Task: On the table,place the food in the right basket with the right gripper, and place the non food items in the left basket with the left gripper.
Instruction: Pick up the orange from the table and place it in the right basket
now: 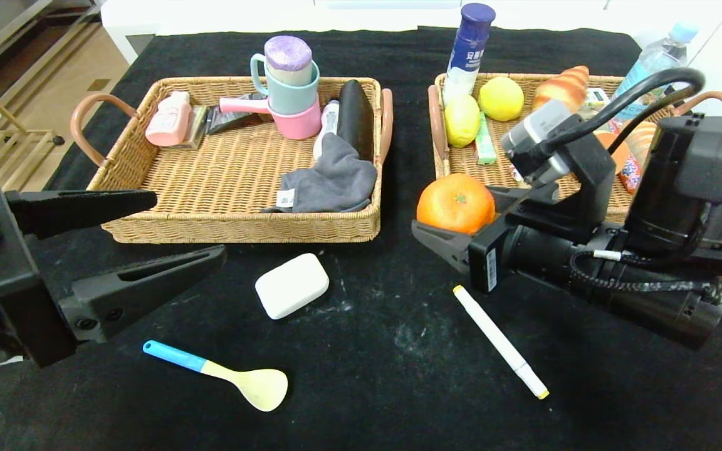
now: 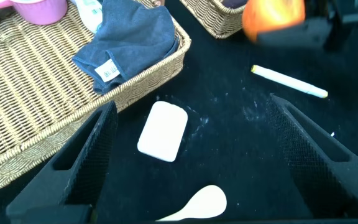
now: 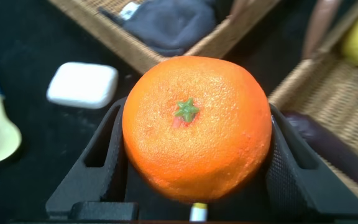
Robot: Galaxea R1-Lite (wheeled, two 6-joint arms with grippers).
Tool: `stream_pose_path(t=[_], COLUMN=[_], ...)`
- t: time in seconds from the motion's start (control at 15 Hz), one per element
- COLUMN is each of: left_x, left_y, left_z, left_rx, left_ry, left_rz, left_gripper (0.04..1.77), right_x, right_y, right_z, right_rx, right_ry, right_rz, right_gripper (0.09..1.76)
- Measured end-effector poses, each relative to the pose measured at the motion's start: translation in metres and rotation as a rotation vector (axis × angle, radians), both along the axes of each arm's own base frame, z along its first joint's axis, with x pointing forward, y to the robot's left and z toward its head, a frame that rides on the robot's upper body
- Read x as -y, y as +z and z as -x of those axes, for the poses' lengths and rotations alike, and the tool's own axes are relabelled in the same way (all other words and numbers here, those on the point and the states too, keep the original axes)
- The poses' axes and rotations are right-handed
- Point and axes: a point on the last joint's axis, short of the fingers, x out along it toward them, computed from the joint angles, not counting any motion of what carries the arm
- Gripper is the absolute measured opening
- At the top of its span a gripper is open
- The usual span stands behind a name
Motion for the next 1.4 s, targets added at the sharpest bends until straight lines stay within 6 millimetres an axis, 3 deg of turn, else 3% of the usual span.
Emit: stream_pose_path(t=[0.53,0.93,1.4], left_x=[0.000,0.000,0.000], left_y=[0.000,0.000,0.000], left_z=[0.000,0.001,0.001], left_rx=[0.001,0.002,0.002], left_ry=[0.000,0.000,0.000], left_rz=[0.001,0.001,0.001], left_gripper=[1.72,1.72,1.72], right_x=[0.050,0.086,0.109], right_y=[0.031,0.040,0.045], right_z=[-0.031,-0.050,-0.077], right_rx=[0.081,0.072,0.068], right_ry=[-0.193,-0.325,-0.418], right_rz=[-0.059,-0.045,-0.043], right_gripper=[1.25,1.25,1.25])
